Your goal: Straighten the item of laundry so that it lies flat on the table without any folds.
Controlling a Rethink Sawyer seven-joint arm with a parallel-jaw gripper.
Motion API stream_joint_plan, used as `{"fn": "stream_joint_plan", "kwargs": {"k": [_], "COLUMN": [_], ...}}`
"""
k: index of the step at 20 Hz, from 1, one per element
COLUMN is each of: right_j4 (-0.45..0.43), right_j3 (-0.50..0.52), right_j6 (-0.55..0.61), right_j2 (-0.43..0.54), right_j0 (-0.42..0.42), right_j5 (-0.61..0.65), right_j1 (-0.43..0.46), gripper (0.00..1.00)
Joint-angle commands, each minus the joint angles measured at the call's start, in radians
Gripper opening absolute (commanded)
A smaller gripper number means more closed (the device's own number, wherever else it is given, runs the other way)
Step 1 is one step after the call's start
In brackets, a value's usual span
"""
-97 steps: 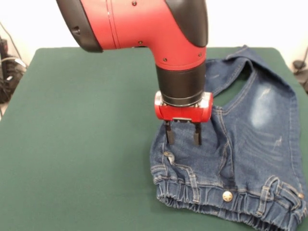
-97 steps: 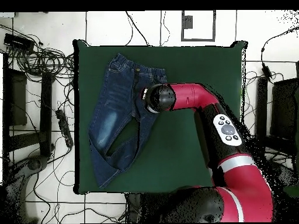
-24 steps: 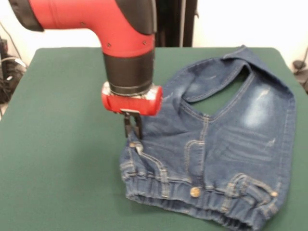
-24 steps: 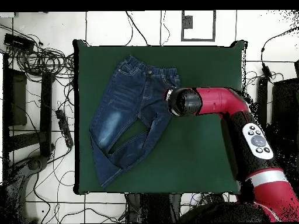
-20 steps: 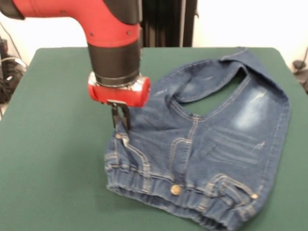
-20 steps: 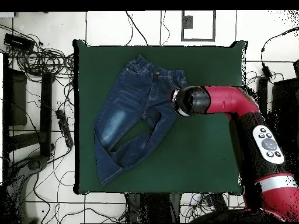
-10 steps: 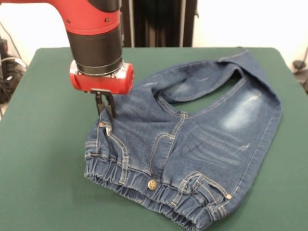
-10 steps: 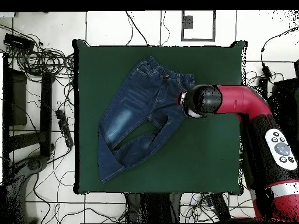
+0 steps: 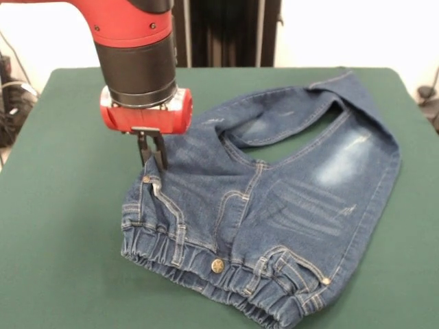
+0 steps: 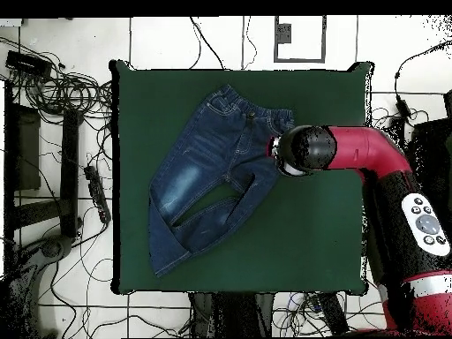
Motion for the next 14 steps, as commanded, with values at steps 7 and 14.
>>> {"fn": "stream_joint_plan", "kwargs": {"k": [7,14], "right_j4": [-0.002,-0.007], "right_j3": [-0.089,-0.097], "right_j6": [-0.388,-0.409], "right_j2": [0.107,0.119], "right_j0": [0.01,0.001], "right_j5": [0.126,0.143], "right_j1": [0.056,0.059], "gripper": [0.0,0.0]}}
